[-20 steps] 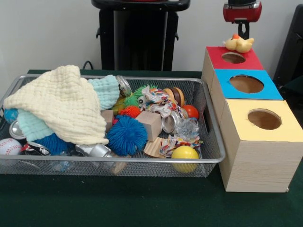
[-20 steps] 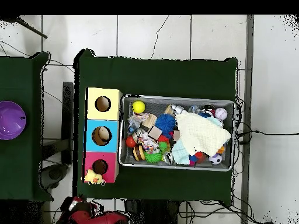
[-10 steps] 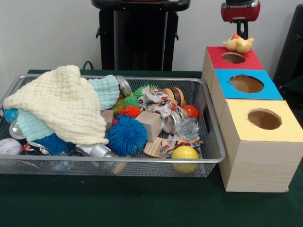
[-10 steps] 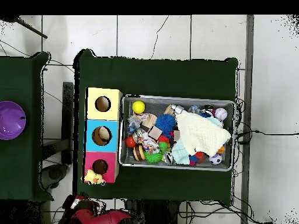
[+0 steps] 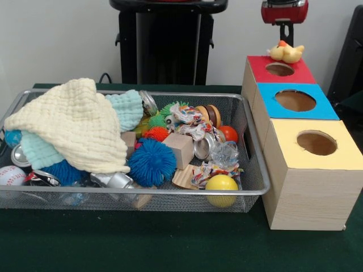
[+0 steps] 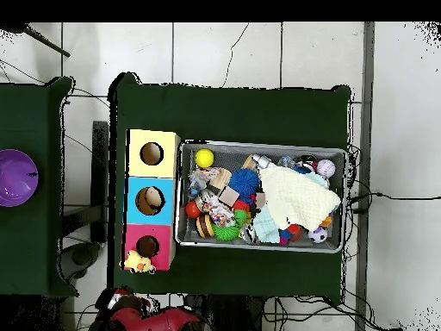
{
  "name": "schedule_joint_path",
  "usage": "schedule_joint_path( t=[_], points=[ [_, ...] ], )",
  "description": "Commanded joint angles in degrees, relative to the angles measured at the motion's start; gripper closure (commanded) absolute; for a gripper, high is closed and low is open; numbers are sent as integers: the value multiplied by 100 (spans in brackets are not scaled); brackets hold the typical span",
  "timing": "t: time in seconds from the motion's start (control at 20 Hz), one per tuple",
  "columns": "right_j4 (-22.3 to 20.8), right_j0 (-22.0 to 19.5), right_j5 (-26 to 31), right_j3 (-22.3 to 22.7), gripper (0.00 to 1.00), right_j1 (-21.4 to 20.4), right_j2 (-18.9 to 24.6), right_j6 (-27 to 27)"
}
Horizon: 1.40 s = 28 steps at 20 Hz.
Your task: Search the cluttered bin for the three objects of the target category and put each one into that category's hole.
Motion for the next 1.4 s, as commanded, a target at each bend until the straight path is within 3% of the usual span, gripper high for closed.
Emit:
schedule_joint_path(
  t=[0.05,0.9,1.4],
  points=[
    [-203,-304,558,-698,100,-17,453,125],
    [-213,-409,508,-811,100,-8,428,218],
    [-4,-383,309,-775,100,7,378,515]
  ],
)
